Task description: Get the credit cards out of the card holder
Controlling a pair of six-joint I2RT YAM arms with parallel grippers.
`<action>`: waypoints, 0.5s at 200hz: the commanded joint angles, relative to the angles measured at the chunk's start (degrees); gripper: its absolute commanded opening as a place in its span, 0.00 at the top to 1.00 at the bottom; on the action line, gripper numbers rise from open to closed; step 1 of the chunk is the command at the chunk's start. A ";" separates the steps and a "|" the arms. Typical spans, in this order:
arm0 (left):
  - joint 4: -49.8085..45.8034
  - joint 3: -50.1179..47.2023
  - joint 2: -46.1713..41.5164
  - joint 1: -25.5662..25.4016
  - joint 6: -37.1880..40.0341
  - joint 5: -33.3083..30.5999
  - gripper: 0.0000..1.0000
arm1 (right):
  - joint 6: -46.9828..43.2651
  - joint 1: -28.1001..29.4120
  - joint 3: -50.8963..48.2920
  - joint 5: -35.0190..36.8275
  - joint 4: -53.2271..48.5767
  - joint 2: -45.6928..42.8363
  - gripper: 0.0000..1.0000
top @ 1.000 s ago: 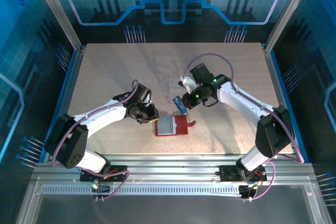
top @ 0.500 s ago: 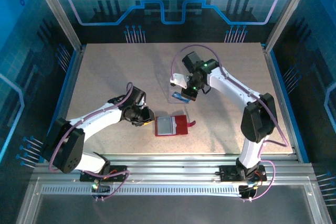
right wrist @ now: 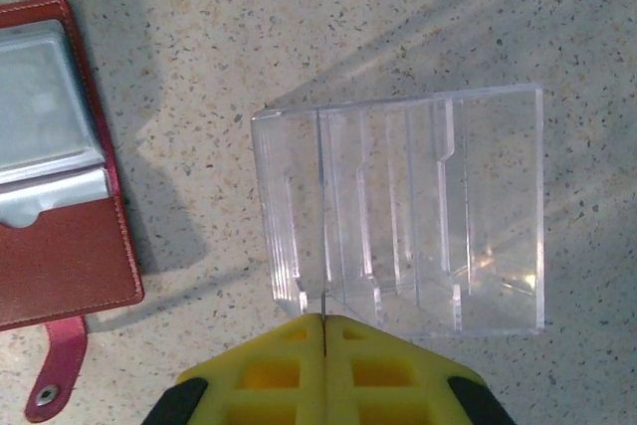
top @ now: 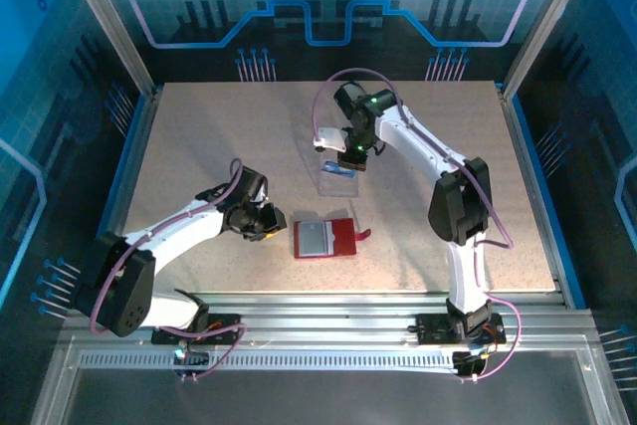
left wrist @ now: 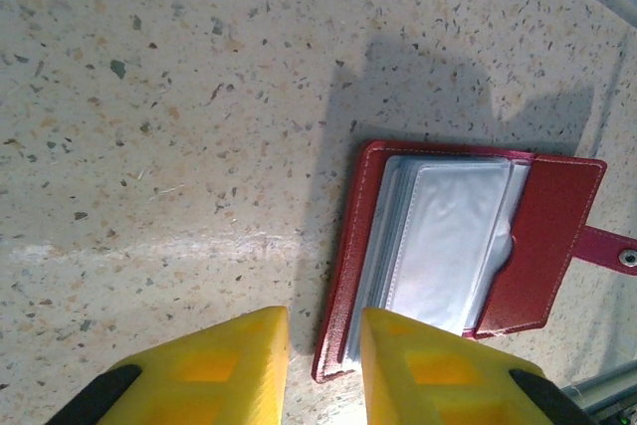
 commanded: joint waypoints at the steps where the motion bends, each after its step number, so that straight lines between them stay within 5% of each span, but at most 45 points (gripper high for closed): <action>1: 0.19 -0.63 -0.76 0.76 1.35 0.33 0.74 | -2.43 -0.64 3.18 0.33 -3.92 3.02 1.00; 100: 0.22 -0.75 0.03 1.84 1.53 1.14 0.74 | -4.19 -0.74 7.41 -0.59 -10.18 10.68 1.00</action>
